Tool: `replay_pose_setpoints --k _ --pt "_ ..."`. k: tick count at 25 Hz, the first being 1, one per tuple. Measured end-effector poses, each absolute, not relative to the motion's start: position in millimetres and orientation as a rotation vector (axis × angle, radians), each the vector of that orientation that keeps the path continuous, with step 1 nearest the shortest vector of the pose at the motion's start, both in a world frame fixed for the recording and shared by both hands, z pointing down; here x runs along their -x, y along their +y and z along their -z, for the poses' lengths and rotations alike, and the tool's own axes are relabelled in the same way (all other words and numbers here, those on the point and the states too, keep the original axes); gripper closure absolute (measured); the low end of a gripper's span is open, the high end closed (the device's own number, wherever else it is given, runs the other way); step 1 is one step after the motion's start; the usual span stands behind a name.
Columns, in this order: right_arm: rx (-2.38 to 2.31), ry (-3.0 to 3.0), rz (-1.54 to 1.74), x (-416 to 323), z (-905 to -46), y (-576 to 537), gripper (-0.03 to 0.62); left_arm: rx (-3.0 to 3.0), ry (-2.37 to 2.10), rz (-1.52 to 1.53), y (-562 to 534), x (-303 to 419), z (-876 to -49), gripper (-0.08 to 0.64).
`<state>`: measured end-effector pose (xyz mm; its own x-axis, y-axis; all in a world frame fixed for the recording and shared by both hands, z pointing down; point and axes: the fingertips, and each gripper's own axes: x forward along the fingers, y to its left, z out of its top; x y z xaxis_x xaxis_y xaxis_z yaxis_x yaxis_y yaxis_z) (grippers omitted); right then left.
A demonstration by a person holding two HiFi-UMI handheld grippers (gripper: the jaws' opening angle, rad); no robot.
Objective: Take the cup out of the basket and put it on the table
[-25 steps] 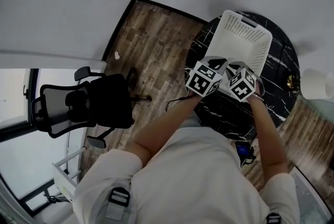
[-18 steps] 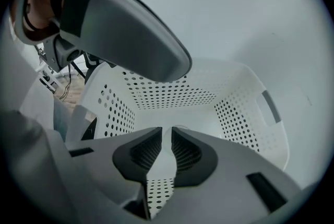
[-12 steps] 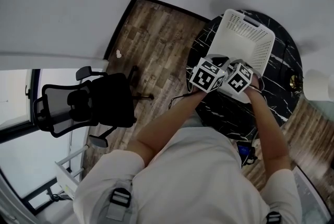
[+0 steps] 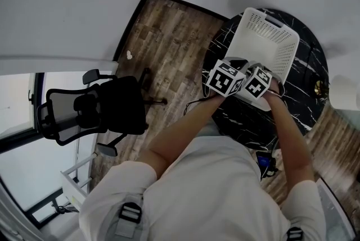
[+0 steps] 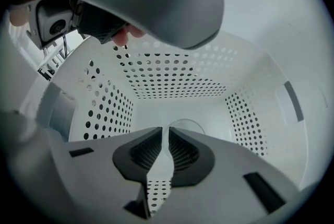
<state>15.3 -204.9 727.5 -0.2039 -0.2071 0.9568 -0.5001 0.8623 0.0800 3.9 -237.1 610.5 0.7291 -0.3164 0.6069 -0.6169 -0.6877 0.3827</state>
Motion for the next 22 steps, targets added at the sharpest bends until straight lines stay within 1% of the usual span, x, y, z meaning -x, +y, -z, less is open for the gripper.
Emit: replay_pose_setpoints --k 15,22 --pt "-0.539 -1.805 -0.314 -20.0 -731.9 -205.9 0.569 -2.339 -0.695 -0.669 -233.1 -4.3 -614.2 0.554" --pt "-0.580 -1.821 -0.324 -23.1 -720.3 -209.2 0.569 -2.337 -0.696 -0.661 -231.2 -2.5 -612.8 0.554"
